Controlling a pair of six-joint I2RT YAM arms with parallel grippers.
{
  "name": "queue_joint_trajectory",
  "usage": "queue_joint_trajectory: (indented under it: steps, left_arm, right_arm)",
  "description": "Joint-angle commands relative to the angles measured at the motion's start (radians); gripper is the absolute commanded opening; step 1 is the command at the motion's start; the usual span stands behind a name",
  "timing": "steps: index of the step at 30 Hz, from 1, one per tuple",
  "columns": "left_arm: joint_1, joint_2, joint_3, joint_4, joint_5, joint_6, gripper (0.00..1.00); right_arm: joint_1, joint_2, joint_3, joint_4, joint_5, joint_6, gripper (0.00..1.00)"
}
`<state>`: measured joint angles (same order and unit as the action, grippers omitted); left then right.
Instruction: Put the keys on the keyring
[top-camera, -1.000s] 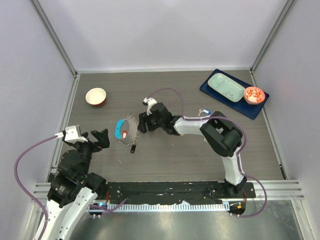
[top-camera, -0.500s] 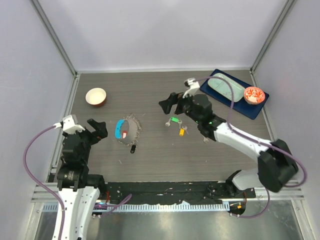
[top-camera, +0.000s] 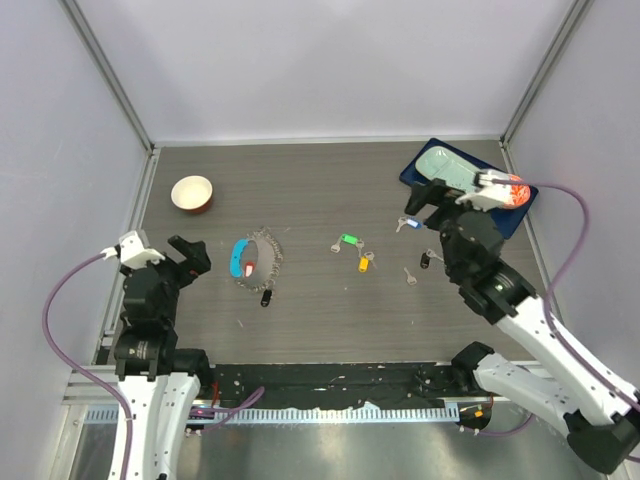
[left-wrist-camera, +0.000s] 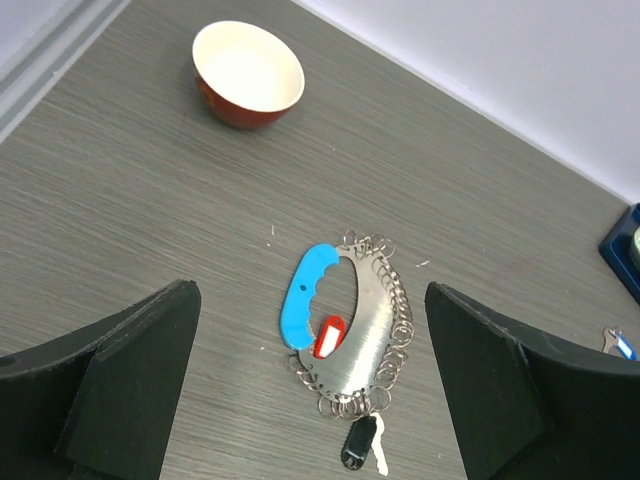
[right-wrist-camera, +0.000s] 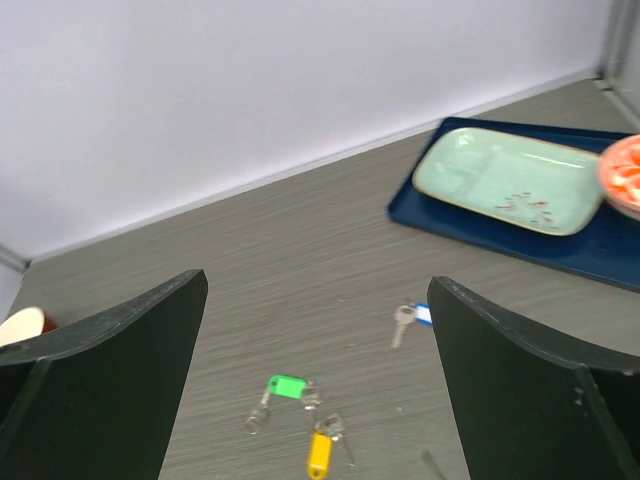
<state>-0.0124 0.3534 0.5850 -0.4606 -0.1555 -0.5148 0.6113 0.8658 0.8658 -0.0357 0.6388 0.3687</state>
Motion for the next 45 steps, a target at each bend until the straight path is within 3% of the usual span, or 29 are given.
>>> queue_joint_trajectory:
  steps: [1, 13, 19, 29, 45]
  left_arm:
    - [0.008, -0.036, 0.047, 0.045, -0.064, 0.009, 0.99]
    - [0.008, -0.209, 0.036, 0.042, -0.014, 0.084, 1.00]
    - [0.008, -0.235, 0.016, 0.063, 0.079, 0.096, 1.00]
    - [0.009, -0.243, 0.010, 0.040, 0.062, 0.091, 1.00]
    - [0.071, -0.248, -0.002, 0.063, 0.097, 0.075, 1.00]
  right_arm:
    - [-0.001, -0.184, -0.019, -0.171, 0.200, -0.013, 1.00]
    - [-0.001, -0.470, -0.024, -0.369, 0.185, -0.208, 1.00]
    - [-0.001, -0.588, -0.112, -0.357, 0.154, -0.232, 0.99]
    - [0.002, -0.723, -0.254, -0.231, 0.067, -0.238, 1.00]
    - [0.002, -0.757, -0.274, -0.205, 0.064, -0.261, 1.00]
